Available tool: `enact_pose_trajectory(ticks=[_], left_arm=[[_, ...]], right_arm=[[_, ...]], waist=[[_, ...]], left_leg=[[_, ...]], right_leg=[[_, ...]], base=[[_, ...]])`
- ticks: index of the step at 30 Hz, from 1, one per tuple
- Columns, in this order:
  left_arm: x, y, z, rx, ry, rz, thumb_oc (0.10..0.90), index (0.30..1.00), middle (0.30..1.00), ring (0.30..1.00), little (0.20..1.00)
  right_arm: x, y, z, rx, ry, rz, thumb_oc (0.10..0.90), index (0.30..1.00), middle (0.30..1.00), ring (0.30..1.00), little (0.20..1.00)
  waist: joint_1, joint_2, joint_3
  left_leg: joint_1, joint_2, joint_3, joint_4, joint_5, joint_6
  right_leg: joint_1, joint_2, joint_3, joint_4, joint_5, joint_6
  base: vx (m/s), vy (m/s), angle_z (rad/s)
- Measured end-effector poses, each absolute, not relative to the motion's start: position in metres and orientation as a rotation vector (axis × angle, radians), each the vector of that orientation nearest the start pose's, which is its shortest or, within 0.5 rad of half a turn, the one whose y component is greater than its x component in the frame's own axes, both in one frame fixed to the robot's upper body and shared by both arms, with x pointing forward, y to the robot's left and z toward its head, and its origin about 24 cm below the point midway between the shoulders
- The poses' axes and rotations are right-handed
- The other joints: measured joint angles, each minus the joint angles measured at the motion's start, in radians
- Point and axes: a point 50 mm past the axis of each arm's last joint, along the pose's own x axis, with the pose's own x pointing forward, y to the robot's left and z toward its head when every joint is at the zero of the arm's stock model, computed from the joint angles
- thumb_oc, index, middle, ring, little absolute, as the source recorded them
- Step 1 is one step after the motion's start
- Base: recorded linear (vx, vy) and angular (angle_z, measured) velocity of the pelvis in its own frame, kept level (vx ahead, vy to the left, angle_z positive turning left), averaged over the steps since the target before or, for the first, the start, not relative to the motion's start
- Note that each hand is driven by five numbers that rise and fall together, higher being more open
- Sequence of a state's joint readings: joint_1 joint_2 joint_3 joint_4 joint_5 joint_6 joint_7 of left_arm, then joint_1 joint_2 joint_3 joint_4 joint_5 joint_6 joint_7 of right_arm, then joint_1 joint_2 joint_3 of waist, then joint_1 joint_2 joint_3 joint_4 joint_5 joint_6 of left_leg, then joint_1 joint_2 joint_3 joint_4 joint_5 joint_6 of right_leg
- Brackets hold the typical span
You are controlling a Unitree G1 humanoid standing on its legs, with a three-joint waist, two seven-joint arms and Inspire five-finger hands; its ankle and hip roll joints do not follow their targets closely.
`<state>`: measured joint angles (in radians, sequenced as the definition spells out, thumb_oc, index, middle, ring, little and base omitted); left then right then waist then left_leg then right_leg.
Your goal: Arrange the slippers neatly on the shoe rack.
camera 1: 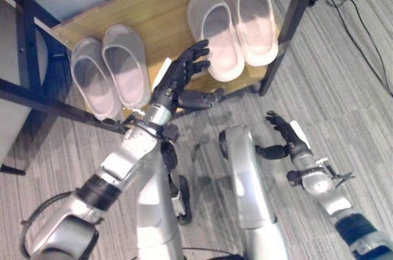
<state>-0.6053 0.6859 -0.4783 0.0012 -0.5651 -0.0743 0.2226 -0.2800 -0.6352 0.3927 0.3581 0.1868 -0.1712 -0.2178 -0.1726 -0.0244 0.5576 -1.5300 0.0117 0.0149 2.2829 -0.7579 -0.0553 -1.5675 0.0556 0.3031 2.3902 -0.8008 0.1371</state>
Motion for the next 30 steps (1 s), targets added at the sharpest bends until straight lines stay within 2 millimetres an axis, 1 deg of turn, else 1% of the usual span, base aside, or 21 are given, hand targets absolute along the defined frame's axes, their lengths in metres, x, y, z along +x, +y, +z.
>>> enact_pose_trajectory(ticks=[3, 4, 5, 7, 8, 9, 11, 13, 14, 16, 19, 20, 21, 22, 23, 27, 30], left_arm=[[0.322, 0.144, 0.191, 0.19, -0.403, -0.284, 0.8, 0.9, 0.9, 0.9, 0.9], [0.322, 0.144, 0.19, 0.19, -0.402, -0.283, 0.8, 0.9, 0.9, 0.9, 0.9], [0.322, 0.144, 0.191, 0.19, -0.404, -0.282, 0.8, 0.9, 0.9, 0.9, 0.9], [0.321, 0.146, 0.191, 0.188, -0.406, -0.28, 0.8, 0.9, 0.9, 0.9, 0.9], [0.32, 0.147, 0.192, 0.186, -0.413, -0.277, 0.8, 0.9, 0.9, 0.9, 0.9], [0.319, 0.148, 0.192, 0.188, -0.418, -0.278, 0.8, 0.9, 0.9, 0.9, 0.9], [0.314, 0.151, 0.195, 0.197, -0.434, -0.281, 0.8, 0.9, 0.9, 0.9, 0.9], [0.305, 0.157, 0.202, 0.154, -0.477, -0.267, 0.8, 0.9, 0.9, 0.9, 0.9], [0.302, 0.161, 0.205, 0.147, -0.492, -0.261, 0.8, 0.9, 0.9, 0.9, 0.9], [0.294, 0.169, 0.213, 0.163, -0.53, -0.249, 0.8, 0.9, 0.9, 0.9, 0.9], [0.276, 0.184, 0.229, 0.183, -0.611, -0.224, 0.8, 0.9, 0.9, 0.9, 0.9], [0.272, 0.184, 0.234, 0.18, -0.64, -0.231, 0.8, 0.9, 0.9, 0.9, 0.9], [0.27, 0.183, 0.236, 0.17, -0.653, -0.237, 0.8, 0.9, 0.9, 0.9, 0.9], [0.265, 0.184, 0.238, 0.142, -0.667, -0.242, 0.8, 0.9, 0.9, 0.9, 0.9], [0.262, 0.182, 0.239, 0.131, -0.68, -0.252, 0.8, 0.9, 0.9, 0.9, 0.9], [0.258, 0.178, 0.237, 0.113, -0.684, -0.276, 0.8, 0.9, 0.9, 0.9, 0.9], [0.256, 0.174, 0.232, 0.117, -0.669, -0.325, 0.8, 0.9, 0.9, 0.9, 0.9]], right_arm=[[0.296, -0.22, 0.054, -0.527, -0.021, 0.051, 0.8, 0.9, 0.9, 0.9, 0.9], [0.295, -0.22, 0.053, -0.526, -0.019, 0.051, 0.8, 0.9, 0.9, 0.9, 0.9], [0.295, -0.22, 0.053, -0.526, -0.019, 0.051, 0.8, 0.9, 0.9, 0.9, 0.9], [0.295, -0.22, 0.052, -0.525, -0.016, 0.052, 0.8, 0.9, 0.9, 0.9, 0.9], [0.294, -0.221, 0.051, -0.527, -0.013, 0.051, 0.8, 0.9, 0.9, 0.9, 0.9], [0.294, -0.221, 0.051, -0.53, -0.012, 0.052, 0.8, 0.9, 0.9, 0.9, 0.9], [0.293, -0.22, 0.051, -0.533, -0.014, 0.053, 0.8, 0.9, 0.9, 0.9, 0.9], [0.292, -0.221, 0.049, -0.532, -0.008, 0.053, 0.8, 0.9, 0.9, 0.9, 0.9], [0.291, -0.222, 0.048, -0.531, -0.006, 0.051, 0.8, 0.9, 0.9, 0.9, 0.9], [0.289, -0.223, 0.046, -0.536, 0.002, 0.049, 0.8, 0.9, 0.9, 0.9, 0.9], [0.284, -0.226, 0.042, -0.535, 0.016, 0.042, 0.8, 0.9, 0.9, 0.9, 0.9], [0.282, -0.228, 0.04, -0.534, 0.022, 0.033, 0.8, 0.9, 0.9, 0.9, 0.9], [0.281, -0.23, 0.04, -0.534, 0.025, 0.028, 0.8, 0.9, 0.9, 0.9, 0.9], [0.281, -0.23, 0.04, -0.535, 0.022, 0.028, 0.8, 0.9, 0.9, 0.9, 0.9], [0.281, -0.231, 0.041, -0.534, 0.022, 0.023, 0.8, 0.9, 0.9, 0.9, 0.9], [0.281, -0.232, 0.041, -0.536, 0.021, 0.019, 0.8, 0.9, 0.9, 0.9, 0.9], [0.281, -0.232, 0.042, -0.534, 0.015, 0.015, 0.8, 0.9, 0.9, 0.9, 0.9]], waist=[[0.003, -0.001, 0.0], [0.002, -0.001, 0.0], [0.004, -0.001, 0.0], [0.004, -0.002, 0.0], [0.008, -0.002, 0.0], [0.008, -0.002, 0.0], [0.008, -0.002, 0.0], [0.01, -0.002, 0.0], [0.01, -0.001, 0.0], [0.015, -0.001, 0.0], [0.024, -0.001, 0.0], [0.035, 0.0, -0.001], [0.041, 0.0, -0.001], [0.042, 0.0, -0.001], [0.046, 0.001, -0.001], [0.051, 0.004, -0.003], [0.057, 0.011, -0.007]], left_leg=[[0.003, 0.0, 0.001, -0.001, -0.002, -0.001], [0.004, 0.0, -0.001, 0.002, 0.004, -0.011], [0.003, 0.0, -0.003, 0.001, -0.004, -0.001], [0.006, 0.0, -0.006, 0.002, 0.007, -0.015], [0.009, 0.0, -0.008, 0.002, -0.004, -0.012], [0.01, 0.0, -0.01, 0.003, -0.004, -0.012], [0.01, -0.001, -0.014, 0.004, -0.003, -0.016], [0.009, -0.001, -0.017, 0.004, -0.007, -0.02], [0.01, -0.001, -0.017, 0.004, -0.003, -0.022], [0.009, -0.001, -0.022, 0.008, -0.006, -0.022], [0.01, -0.001, -0.023, 0.008, -0.01, -0.024], [0.01, -0.002, -0.022, 0.007, -0.011, -0.027], [0.011, -0.002, -0.021, 0.007, -0.011, -0.024], [0.011, -0.002, -0.023, 0.008, -0.009, -0.029], [0.01, -0.002, -0.021, 0.007, -0.011, -0.021], [0.011, -0.002, -0.021, 0.005, -0.011, -0.019], [0.008, 0.001, -0.025, -0.005, -0.012, -0.021]], right_leg=[[0.001, 0.0, 0.0, -0.002, 0.0, 0.0], [0.002, 0.0, -0.004, 0.0, 0.003, 0.005], [0.001, -0.001, -0.004, -0.001, -0.002, -0.004], [0.004, 0.001, -0.006, 0.001, 0.004, 0.008], [0.005, 0.002, -0.009, 0.001, 0.0, -0.001], [0.007, 0.002, -0.011, 0.002, 0.0, -0.001], [0.006, 0.003, -0.013, 0.003, 0.0, 0.0], [0.004, 0.003, -0.013, 0.003, -0.003, -0.006], [0.004, 0.003, -0.017, 0.004, 0.0, 0.0], [0.004, 0.003, -0.021, 0.006, -0.002, -0.005], [0.005, 0.002, -0.02, 0.005, -0.006, -0.013], [0.005, 0.003, -0.021, 0.004, -0.005, -0.012], [0.006, 0.002, -0.022, 0.004, -0.005, -0.012], [0.008, 0.001, -0.023, 0.004, -0.005, -0.011], [0.007, 0.0, -0.022, 0.003, -0.007, -0.015], [0.011, -0.001, -0.022, 0.0, -0.007, -0.016], [0.007, -0.002, -0.03, -0.015, -0.007, -0.015]], base=[[0.0, 0.0, 0.0], [0.0, 0.0, 0.0], [0.0, 0.0, 0.0], [0.0, 0.0, 0.0], [0.0, 0.0, 0.0], [0.0, 0.0, 0.0], [0.0, 0.0, 0.0], [0.0, 0.0, 0.0], [0.0, 0.0, 0.0], [0.0, 0.0, 0.0], [0.0, 0.0, 0.0], [0.0, 0.0, 0.0], [0.0, 0.0, 0.0], [0.0, 0.0, 0.0], [0.03, 0.0, 0.03], [0.04, 0.027, 0.0], [0.01, 0.067, -0.04]])
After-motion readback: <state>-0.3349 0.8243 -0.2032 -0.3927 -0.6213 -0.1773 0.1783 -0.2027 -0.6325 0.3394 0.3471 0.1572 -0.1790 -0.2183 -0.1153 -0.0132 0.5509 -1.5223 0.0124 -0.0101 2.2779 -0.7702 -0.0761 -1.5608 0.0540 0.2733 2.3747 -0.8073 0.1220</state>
